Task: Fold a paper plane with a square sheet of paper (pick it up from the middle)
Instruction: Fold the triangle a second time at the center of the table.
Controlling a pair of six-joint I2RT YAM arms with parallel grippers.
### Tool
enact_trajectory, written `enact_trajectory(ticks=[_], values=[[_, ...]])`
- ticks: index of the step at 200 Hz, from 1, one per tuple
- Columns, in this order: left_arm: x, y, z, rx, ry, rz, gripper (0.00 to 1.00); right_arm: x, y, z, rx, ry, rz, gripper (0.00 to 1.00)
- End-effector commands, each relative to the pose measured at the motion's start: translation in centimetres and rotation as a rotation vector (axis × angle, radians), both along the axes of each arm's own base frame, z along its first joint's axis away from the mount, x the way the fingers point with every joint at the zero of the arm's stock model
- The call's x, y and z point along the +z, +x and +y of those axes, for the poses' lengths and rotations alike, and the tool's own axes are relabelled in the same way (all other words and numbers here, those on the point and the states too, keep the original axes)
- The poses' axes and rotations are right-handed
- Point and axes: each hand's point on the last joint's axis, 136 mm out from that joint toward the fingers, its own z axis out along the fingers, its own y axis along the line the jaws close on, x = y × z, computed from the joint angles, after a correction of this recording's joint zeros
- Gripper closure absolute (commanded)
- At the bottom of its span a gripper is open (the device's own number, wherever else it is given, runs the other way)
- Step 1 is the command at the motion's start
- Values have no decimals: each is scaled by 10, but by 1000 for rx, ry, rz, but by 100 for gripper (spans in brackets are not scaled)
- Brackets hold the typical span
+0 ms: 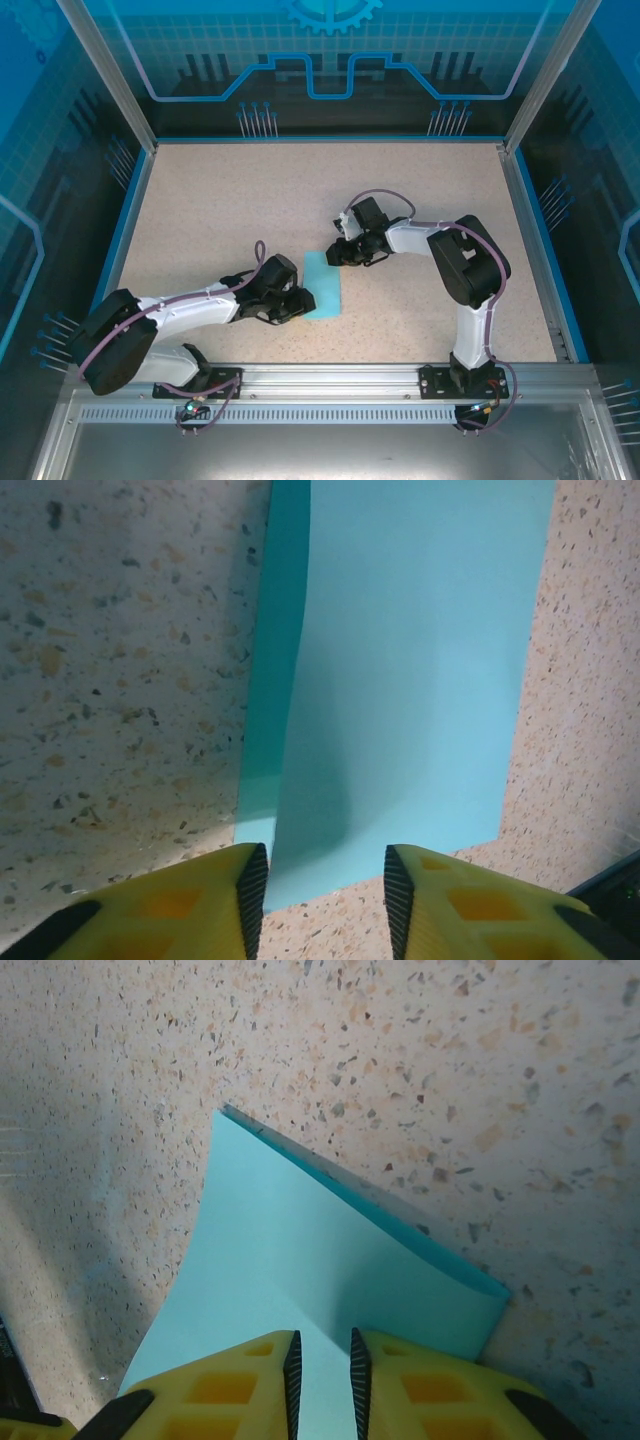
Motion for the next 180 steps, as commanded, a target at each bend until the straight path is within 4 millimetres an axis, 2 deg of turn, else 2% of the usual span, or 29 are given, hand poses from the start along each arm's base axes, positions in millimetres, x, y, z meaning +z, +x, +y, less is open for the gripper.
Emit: enact_trajectory(ticks=[1,26,78,146,180], values=[[5,1,1,-1,13,-18,68,-18,-6,-14,-9,-37,42,76],[6,0,3,-3,24,-17,77,-17,-5,-13,-12,-32,40,76],[16,0,8,-15,52,-34,84,-12,-4,-12,-10,-29,30,76],[17,4,1,-50,53,-36,96,-3,-3,-11,-12,-17,15,76],[22,7,-3,-79,70,-40,99,12,-1,-11,-10,-5,-12,76]])
